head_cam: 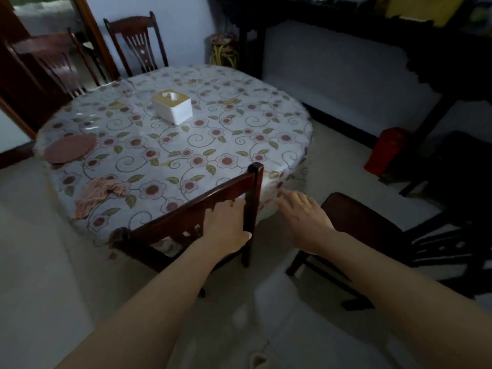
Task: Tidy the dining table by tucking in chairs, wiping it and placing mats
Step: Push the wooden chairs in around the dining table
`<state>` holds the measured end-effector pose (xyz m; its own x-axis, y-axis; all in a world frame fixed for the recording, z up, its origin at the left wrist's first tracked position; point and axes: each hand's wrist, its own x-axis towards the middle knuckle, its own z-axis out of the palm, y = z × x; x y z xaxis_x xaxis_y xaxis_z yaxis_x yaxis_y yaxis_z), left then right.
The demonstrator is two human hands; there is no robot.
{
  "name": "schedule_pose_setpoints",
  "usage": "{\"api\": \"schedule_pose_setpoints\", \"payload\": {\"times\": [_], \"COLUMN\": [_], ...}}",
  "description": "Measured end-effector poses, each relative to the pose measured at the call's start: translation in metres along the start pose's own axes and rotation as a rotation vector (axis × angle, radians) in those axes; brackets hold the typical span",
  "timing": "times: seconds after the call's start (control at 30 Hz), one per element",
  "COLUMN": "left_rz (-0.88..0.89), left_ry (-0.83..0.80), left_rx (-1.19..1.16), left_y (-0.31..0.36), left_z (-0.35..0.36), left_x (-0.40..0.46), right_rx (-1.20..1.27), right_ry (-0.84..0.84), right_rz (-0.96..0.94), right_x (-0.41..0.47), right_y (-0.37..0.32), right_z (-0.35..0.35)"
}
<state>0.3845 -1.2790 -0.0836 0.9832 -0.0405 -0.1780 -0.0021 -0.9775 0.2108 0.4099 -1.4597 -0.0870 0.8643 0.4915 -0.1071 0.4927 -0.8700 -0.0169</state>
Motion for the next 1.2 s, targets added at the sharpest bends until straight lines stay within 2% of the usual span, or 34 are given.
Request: {"api": "schedule_pose_setpoints", "payload": {"times": [0.23, 0.4, 0.7, 0.87, 0.97, 1.13, 1.2], "left_rz": [0.164, 0.255, 0.23, 0.236, 0.23, 0.185, 0.145], "left_ry": [-0.186, -0.244, -0.336, -0.379, -0.417, -0.472, -0.454], "left_rx": [-0.154, -0.174, -0.284, -0.341, -0.336, -0.248, -0.186], "left_y": [0.12, 0.207, 0.392, 0.483, 0.524, 0.582, 0.594], "left_z": [0.003, 0.013, 0.055, 0.083, 0.1, 0.136, 0.148], "left_x": [-0.006, -0.007, 0.028, 0.041, 0.05, 0.065, 0.071], "right_rx": [0.013, 0.034, 0.071, 0.052, 0.056, 0.194, 0.233], "right_ry": [0.006, 0.043, 0.166, 0.059, 0.012, -0.082, -0.063], "right_rz": [0.212, 0.308, 0.428, 0.553, 0.563, 0.575, 0.574], "right_x": [-0.094, -0.142, -0.21, -0.242, -0.255, -0.266, -0.265], "right_y": [0.078, 0.146, 0.322, 0.402, 0.439, 0.476, 0.483], "right_z": [-0.015, -0.013, -0.012, 0.0, 0.013, 0.038, 0.048]}}
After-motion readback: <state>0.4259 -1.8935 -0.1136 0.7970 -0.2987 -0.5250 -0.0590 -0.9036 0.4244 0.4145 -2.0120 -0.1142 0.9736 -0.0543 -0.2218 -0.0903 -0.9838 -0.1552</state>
